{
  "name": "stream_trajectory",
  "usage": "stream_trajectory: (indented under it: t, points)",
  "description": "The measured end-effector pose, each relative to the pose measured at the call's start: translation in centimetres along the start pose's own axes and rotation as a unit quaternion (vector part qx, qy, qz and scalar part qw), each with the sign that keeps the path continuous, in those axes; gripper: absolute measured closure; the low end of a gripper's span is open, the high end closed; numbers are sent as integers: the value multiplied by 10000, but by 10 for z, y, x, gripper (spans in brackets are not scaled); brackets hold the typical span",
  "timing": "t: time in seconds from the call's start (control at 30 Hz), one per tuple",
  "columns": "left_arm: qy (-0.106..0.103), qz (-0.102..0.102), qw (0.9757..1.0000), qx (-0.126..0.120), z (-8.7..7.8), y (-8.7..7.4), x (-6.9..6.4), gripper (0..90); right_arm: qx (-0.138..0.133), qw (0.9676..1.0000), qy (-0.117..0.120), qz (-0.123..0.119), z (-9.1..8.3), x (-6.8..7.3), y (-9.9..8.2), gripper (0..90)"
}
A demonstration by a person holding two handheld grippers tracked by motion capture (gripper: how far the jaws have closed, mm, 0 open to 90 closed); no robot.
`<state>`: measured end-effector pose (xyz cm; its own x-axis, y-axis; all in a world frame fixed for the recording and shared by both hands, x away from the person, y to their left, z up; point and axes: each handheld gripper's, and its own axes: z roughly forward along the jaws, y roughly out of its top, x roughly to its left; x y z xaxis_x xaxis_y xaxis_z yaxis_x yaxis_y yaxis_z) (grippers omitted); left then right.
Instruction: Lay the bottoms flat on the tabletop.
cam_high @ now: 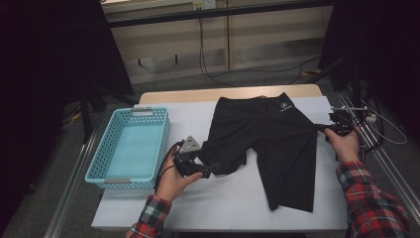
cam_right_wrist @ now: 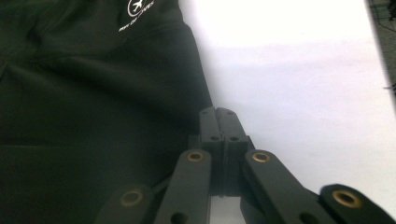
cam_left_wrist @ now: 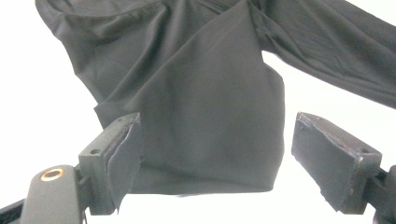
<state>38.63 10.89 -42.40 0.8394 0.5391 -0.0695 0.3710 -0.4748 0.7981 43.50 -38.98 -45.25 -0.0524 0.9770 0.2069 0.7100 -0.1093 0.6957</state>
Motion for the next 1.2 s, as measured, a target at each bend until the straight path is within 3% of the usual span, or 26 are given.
stream_trajectory:
  t: [0.1,0.2,0.3,0.5,0.73,0.87,1.07,1.2]
  points:
    - [20,13,10000,8,0,0,0,176,-16,10000,6,56,0,-4,0,894]
    - [23,17,10000,11,0,0,0,176,124,9998,-89,-91,2,-1,-2,768]
    - [19,-6,10000,0,0,0,0,176,174,9998,-23,-105,-1,2,-4,737]
    - [32,39,10000,18,1,0,-1,176,336,9990,184,-226,-16,14,-19,731]
    - [16,58,10000,19,1,1,-3,176,434,9965,107,-706,-38,38,-44,706]
    - [0,8,10000,10,-1,-1,-3,171,361,9953,86,-896,-49,47,-58,692]
    - [-3,49,10000,-2,-3,-2,-5,170,464,9947,183,-897,-66,57,-75,699]
    - [3,58,10000,-36,-5,0,-6,170,477,9932,198,-1047,-77,65,-87,706]
